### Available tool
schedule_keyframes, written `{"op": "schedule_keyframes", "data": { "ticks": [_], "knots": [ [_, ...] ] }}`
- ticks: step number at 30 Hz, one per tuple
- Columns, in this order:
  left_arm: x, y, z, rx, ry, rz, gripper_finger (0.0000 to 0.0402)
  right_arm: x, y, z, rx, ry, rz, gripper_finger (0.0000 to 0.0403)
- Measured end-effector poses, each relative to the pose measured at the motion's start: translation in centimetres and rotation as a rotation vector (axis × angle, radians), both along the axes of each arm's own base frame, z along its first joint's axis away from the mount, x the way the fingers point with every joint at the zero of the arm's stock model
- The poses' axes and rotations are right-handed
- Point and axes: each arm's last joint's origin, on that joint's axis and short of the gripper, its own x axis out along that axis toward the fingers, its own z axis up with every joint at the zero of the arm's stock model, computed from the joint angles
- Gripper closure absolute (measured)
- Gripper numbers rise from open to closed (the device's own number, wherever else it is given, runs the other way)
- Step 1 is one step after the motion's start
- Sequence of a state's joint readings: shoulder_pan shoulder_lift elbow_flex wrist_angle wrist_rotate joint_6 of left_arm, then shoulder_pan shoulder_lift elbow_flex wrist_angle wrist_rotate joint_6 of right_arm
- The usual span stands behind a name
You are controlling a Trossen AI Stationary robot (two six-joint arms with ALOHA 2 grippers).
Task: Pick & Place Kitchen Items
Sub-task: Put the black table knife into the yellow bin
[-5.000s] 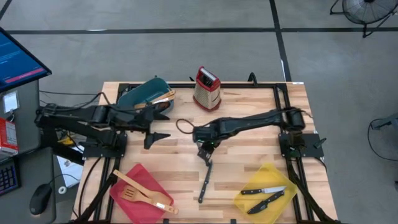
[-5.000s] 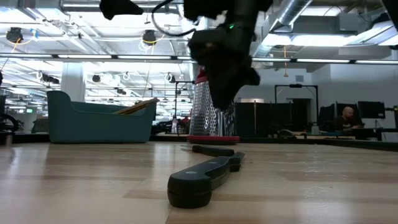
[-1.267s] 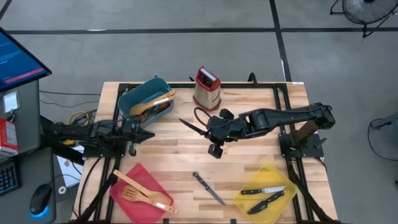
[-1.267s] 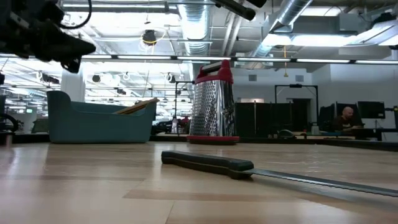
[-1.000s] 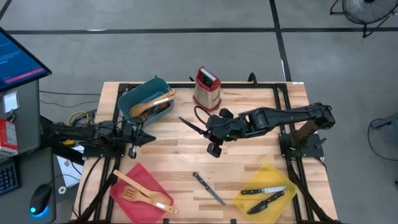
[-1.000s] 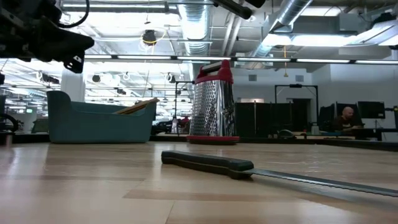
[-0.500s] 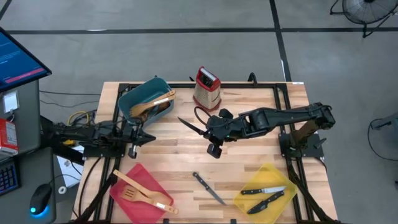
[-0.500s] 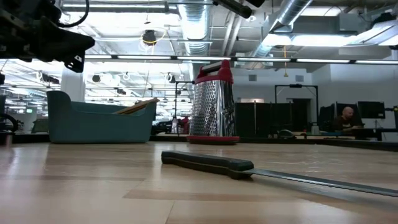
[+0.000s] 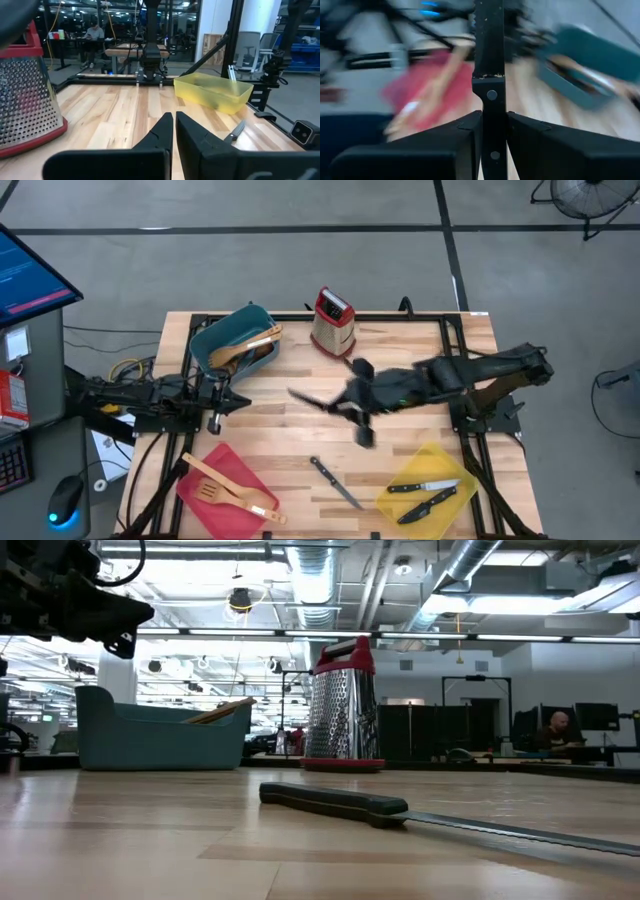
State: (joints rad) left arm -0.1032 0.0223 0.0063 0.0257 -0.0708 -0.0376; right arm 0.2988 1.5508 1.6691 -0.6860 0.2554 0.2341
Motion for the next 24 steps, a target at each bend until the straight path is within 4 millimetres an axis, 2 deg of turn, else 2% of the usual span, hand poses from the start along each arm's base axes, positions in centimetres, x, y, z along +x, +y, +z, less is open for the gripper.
{"op": "schedule_keyframes", "data": {
  "ticks": [7,12,17,24],
  "knots": [
    [0.2,0.0,-0.2,0.002,0.025,0.0,0.0398,-5.0,4.7,4.9,-0.029,-0.286,0.552,0.0331],
    [0.3,0.0,-0.3,0.004,0.039,0.0,0.0398,-7.6,7.0,6.2,-0.048,-0.376,0.692,0.033],
    [0.3,0.0,-0.4,0.005,0.048,0.0,0.0396,-8.3,8.4,5.4,-0.061,-0.308,0.696,0.033],
    [0.3,0.0,-0.4,0.004,0.046,0.0,0.0396,-8.2,8.6,0.9,0.006,0.117,0.423,0.033]
  ]
}}
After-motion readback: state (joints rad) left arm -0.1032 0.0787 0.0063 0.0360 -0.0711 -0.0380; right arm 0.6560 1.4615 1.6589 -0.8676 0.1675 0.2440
